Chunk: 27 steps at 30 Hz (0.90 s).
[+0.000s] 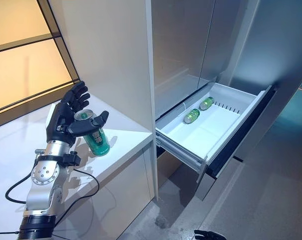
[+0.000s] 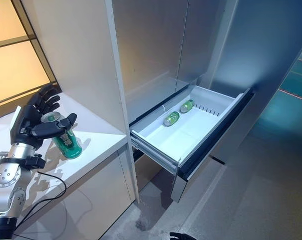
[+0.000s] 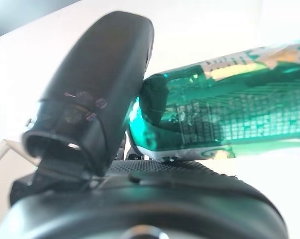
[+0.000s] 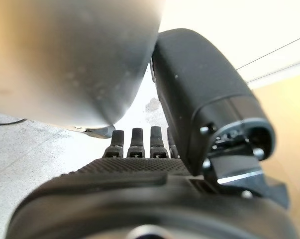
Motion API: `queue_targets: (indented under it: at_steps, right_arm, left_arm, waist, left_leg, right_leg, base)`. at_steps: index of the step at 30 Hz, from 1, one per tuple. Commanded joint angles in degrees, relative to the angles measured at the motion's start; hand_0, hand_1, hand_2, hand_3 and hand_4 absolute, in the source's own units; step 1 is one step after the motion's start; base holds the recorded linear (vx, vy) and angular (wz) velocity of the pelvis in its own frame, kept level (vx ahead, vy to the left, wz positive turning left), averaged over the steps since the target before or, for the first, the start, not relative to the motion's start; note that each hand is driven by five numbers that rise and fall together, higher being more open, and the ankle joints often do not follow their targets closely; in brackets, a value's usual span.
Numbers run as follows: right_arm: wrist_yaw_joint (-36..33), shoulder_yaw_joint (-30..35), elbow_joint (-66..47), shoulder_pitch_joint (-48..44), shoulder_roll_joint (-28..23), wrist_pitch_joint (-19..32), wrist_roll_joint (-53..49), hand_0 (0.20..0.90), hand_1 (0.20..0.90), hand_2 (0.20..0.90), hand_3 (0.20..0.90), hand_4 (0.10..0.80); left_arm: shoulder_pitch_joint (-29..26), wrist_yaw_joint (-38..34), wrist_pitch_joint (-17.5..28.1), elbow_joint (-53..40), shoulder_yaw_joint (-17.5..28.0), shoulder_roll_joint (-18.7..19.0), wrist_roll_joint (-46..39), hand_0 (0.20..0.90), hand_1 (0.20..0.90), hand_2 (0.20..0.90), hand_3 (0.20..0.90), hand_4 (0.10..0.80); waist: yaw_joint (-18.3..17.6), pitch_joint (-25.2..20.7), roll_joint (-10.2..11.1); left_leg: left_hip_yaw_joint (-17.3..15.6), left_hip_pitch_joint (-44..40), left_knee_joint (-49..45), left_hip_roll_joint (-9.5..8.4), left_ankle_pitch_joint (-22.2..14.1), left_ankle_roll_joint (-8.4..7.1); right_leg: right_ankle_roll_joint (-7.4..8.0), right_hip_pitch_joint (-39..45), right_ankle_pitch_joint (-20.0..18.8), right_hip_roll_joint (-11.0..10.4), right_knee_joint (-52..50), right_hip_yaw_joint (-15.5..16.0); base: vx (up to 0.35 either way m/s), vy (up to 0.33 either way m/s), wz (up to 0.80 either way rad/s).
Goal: Put drinks into fridge and close the fridge
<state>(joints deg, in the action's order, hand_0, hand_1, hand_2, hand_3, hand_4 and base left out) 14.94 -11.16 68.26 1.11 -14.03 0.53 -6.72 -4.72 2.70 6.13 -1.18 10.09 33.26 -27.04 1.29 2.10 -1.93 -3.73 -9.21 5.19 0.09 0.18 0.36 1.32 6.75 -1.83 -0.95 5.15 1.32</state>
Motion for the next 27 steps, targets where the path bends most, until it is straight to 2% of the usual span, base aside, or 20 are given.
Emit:
queue_targets:
  at_steps: [1,8,17,27]
  right_arm:
    - [1.2,-1.01,2.58,-1.46,-1.15,0.42,0.01,0.9,0.9,0.9,0.9,0.8]
    - [1.19,-0.97,2.78,-1.55,-1.11,0.33,-0.23,0.9,0.9,0.9,0.9,0.8]
    - [1.11,-0.72,3.0,-1.67,-0.77,0.43,-0.21,0.9,0.9,0.9,0.9,0.8]
    - [0.82,-0.71,2.6,-1.52,-0.52,0.12,0.13,0.9,0.9,0.9,0.9,0.8]
  left_arm:
    - [-4.99,-1.94,3.58,-3.42,1.13,4.67,1.8,0.9,0.9,0.9,0.9,0.8]
    - [-4.73,-3.76,2.61,-2.23,1.12,3.8,0.36,0.9,0.9,0.9,0.9,0.8]
    - [-4.65,-4.4,2.6,-1.92,1.1,-0.18,-8.69,0.9,0.9,0.9,0.9,0.8]
    - [-4.05,-2.52,1.94,-2.4,0.16,-1.85,-9.1,0.9,0.9,0.9,0.9,0.8]
  waist:
    - [-0.65,0.08,-0.66]
    - [-0.62,0.02,-0.63]
    - [-0.63,0.1,-0.36]
    - [-0.75,0.22,-0.48]
  left_leg:
    - [1.01,-0.01,-1.16,-2.72,-4.47,1.49]
    - [1.02,-0.05,-1.18,-2.79,-4.45,1.51]
    - [1.02,-0.14,-1.2,-2.83,-4.44,1.52]
    - [0.91,-0.24,-1.29,-2.81,-4.58,1.6]
  right_leg:
    - [1.6,0.14,7.32,2.05,-5.7,2.3]
    - [1.61,0.23,7.29,2.06,-5.62,2.3]
    - [1.54,0.26,7.32,1.98,-5.77,2.4]
    - [1.58,0.24,7.47,1.95,-6.02,2.35]
  base:
    - [0.0,0.0,0.0]
    - [0.0,0.0,0.0]
    - [0.0,0.0,0.0]
    - [0.0,0.0,0.0]
